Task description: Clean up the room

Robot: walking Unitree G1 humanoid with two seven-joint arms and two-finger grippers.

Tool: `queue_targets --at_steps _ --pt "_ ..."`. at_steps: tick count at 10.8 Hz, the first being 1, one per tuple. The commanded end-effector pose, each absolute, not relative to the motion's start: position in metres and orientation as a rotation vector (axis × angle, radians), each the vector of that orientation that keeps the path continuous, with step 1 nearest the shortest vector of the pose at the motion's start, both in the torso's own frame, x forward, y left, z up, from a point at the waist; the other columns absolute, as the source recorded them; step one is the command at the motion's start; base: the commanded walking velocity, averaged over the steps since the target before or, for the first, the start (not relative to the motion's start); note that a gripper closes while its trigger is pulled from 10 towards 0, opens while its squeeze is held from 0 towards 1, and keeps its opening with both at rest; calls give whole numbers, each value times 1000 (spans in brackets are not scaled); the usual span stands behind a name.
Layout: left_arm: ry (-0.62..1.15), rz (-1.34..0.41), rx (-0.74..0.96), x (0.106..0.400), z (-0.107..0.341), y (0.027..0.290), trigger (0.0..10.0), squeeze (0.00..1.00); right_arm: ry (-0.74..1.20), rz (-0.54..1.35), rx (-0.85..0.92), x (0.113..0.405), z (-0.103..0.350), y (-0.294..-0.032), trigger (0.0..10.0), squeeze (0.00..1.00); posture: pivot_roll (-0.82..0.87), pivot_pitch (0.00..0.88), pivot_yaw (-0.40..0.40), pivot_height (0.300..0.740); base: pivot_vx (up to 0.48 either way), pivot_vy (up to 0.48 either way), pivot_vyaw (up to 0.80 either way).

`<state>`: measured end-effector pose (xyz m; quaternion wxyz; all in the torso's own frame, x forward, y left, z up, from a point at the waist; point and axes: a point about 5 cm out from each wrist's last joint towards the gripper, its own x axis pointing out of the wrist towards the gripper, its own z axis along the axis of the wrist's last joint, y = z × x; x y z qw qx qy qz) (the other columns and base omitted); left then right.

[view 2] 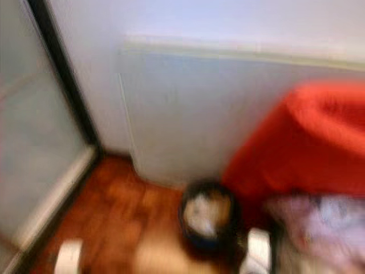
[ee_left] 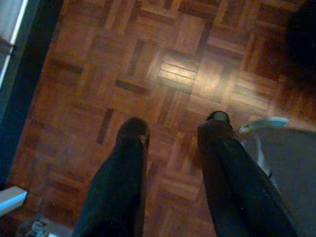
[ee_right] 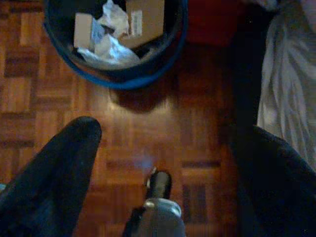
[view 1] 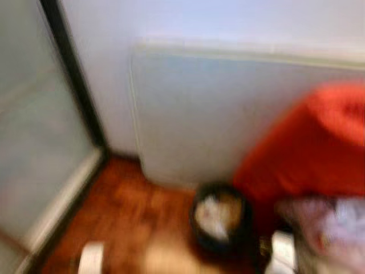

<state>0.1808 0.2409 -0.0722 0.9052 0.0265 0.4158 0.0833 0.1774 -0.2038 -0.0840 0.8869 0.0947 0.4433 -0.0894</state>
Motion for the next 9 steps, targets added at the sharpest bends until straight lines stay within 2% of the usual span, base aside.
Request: queue_targets --at_steps 1,4,9 --pt "890 158 65 174 -77 237 10000 0 907 -185 184 183 -81 -208 10000 0 185 28 -34 740 0 0 0" --pt "879 159 68 177 -75 238 10000 0 916 -189 200 182 -82 -206 10000 0 182 31 -31 740 0 0 0" --pt "861 140 58 181 -74 232 10000 0 920 -182 194 182 -81 -207 10000 0 184 27 -38 740 0 0 -766"
